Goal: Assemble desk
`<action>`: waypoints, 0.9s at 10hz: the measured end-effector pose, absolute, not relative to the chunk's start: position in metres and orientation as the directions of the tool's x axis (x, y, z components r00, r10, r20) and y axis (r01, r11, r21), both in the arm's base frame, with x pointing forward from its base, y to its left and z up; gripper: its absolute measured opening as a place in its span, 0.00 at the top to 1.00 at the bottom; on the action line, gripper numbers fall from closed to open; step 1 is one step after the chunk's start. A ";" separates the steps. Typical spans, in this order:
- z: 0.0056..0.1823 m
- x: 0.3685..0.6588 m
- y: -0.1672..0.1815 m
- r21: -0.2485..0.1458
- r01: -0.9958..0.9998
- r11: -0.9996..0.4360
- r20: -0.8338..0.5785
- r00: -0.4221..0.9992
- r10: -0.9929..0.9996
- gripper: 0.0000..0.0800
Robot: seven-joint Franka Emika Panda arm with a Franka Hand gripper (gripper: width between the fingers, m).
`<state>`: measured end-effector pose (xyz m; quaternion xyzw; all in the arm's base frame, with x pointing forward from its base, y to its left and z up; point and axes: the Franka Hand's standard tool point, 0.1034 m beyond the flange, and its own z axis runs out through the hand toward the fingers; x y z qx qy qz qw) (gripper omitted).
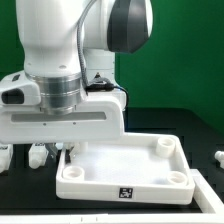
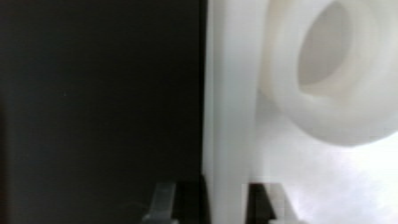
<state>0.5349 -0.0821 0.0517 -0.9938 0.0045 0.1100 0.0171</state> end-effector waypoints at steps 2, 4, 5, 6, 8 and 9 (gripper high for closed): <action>0.051 0.535 -0.081 -0.033 -0.012 -0.999 -0.220 0.975 -0.004 0.93; 0.048 0.534 -0.082 -0.034 -0.003 -0.999 -0.223 0.975 0.005 0.93; 0.039 0.535 -0.087 -0.035 0.030 -0.999 -0.221 0.974 0.037 0.93; 0.035 0.540 -0.086 -0.031 0.030 -0.999 -0.221 0.975 0.036 0.93; 0.030 0.544 -0.078 -0.029 0.026 -0.999 -0.218 0.975 0.032 0.93; 0.027 0.547 -0.073 -0.027 0.035 -0.999 -0.208 0.977 0.039 0.93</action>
Offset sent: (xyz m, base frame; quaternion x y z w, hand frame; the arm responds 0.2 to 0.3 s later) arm 0.0000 0.0000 0.0000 0.0000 0.0000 0.0000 1.0000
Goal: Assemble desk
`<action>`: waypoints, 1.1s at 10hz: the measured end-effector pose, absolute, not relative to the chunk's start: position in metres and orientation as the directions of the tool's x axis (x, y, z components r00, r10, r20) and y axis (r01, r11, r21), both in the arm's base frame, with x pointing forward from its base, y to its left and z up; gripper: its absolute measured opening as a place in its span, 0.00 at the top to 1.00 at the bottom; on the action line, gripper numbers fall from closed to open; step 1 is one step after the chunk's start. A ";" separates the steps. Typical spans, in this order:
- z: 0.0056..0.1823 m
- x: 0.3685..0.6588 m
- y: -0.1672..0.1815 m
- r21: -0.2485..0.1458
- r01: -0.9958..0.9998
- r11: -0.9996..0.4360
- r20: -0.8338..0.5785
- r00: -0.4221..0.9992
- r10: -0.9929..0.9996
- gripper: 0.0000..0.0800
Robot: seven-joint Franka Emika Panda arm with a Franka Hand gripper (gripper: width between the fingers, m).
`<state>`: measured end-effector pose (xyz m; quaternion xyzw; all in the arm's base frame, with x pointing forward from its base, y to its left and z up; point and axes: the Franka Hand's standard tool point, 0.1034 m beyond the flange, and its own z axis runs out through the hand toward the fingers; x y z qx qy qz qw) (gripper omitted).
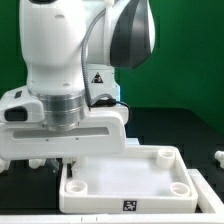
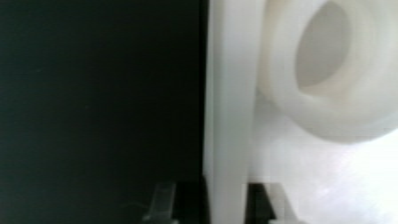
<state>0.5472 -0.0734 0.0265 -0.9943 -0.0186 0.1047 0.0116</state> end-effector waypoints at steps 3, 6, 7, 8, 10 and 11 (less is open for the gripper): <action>0.022 0.552 -0.069 -0.020 0.030 -0.999 -0.188 0.982 0.033 0.93; 0.019 0.553 -0.069 -0.017 0.031 -0.999 -0.188 0.982 0.034 0.94; 0.012 0.557 -0.070 -0.013 0.033 -0.999 -0.187 0.982 0.035 0.94; 0.009 0.566 -0.069 -0.007 0.030 -1.000 -0.181 0.983 0.031 0.94; 0.009 0.579 -0.068 0.010 -0.025 -1.000 -0.167 0.986 -0.026 0.94; 0.009 0.581 -0.068 0.022 -0.049 -0.999 -0.165 0.985 -0.052 0.94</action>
Offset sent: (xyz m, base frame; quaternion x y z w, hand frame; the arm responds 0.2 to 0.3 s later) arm 0.0000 0.0000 0.0000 0.0000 0.0000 0.0000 1.0000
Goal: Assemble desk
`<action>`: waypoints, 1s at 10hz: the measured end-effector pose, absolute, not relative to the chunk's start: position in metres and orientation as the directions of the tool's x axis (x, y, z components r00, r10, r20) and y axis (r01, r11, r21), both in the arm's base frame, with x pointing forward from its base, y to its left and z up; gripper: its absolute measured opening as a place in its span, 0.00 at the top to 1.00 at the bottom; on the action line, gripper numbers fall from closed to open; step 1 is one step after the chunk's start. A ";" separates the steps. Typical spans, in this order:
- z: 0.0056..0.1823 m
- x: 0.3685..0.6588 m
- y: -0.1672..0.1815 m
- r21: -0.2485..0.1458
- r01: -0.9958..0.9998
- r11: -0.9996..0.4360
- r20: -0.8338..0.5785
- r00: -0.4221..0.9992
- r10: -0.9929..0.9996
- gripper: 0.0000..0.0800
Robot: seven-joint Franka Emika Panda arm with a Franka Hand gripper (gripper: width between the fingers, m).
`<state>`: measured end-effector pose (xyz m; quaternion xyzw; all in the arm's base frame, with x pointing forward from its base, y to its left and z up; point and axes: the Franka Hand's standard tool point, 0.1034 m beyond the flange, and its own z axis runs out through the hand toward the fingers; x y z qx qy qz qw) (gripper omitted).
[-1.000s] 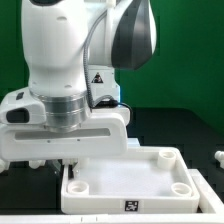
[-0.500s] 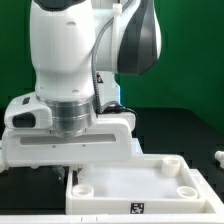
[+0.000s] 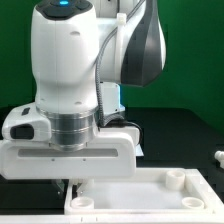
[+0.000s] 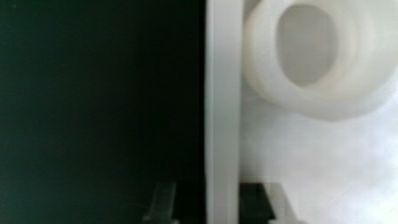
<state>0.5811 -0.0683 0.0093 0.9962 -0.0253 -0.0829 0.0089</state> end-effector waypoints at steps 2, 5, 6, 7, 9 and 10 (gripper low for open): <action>0.009 0.581 -0.069 0.024 -0.054 -0.998 -0.167 0.984 -0.057 0.94; 0.011 0.580 -0.068 0.022 -0.052 -0.998 -0.176 0.983 -0.056 0.84; 0.028 0.580 -0.063 0.009 -0.048 -0.999 -0.201 0.978 -0.049 0.62; 0.050 0.581 -0.052 0.012 -0.015 -1.000 -0.186 0.982 -0.017 0.39; 0.082 0.577 -0.016 0.032 0.049 -0.998 -0.198 0.979 0.042 0.23; 0.088 0.578 -0.002 0.028 0.068 -0.997 -0.188 0.980 0.061 0.20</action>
Offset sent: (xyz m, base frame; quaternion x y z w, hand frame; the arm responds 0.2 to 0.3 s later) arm 0.0000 0.0000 0.0000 0.0000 0.0000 0.0000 1.0000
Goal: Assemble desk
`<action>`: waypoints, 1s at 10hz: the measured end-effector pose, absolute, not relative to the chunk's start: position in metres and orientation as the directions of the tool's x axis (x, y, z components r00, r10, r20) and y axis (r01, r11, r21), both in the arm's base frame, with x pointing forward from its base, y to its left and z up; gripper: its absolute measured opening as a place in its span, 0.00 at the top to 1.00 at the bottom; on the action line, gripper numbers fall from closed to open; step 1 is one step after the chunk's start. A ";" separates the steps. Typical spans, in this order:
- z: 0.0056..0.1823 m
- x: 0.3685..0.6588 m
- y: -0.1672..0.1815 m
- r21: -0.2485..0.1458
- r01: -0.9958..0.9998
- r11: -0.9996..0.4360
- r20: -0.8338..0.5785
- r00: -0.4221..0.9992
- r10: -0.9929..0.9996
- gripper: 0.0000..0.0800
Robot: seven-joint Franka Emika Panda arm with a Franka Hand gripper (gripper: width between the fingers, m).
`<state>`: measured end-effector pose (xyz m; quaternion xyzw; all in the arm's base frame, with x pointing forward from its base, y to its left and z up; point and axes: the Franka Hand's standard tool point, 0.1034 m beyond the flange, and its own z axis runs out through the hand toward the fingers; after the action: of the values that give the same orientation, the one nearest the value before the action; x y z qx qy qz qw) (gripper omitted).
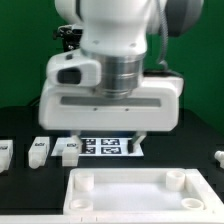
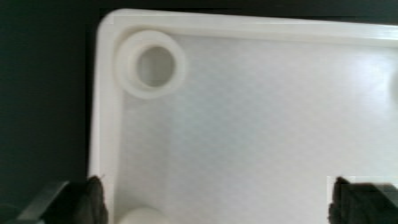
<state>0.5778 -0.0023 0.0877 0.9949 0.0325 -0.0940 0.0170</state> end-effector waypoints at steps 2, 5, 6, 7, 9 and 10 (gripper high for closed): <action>0.083 0.576 -0.008 0.031 0.061 -0.998 -0.195 0.979 0.053 0.20; 0.083 0.575 0.029 0.026 0.024 -0.999 -0.185 0.982 0.019 0.19; 0.087 0.571 0.056 0.018 -0.026 -1.000 -0.154 0.988 -0.028 0.19; 0.090 0.563 0.080 -0.002 -0.074 -0.997 -0.110 0.991 -0.074 0.19; 0.093 0.554 0.108 -0.006 -0.115 -0.993 -0.109 0.988 -0.114 0.19; 0.092 0.555 0.104 -0.005 -0.118 -0.993 -0.110 0.987 -0.116 0.19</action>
Offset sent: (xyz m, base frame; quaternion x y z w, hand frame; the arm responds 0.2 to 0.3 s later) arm 0.0000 0.0000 0.0000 0.0000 0.0000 0.0000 1.0000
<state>0.5546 0.1039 0.0916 0.9968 -0.0587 -0.0546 -0.0055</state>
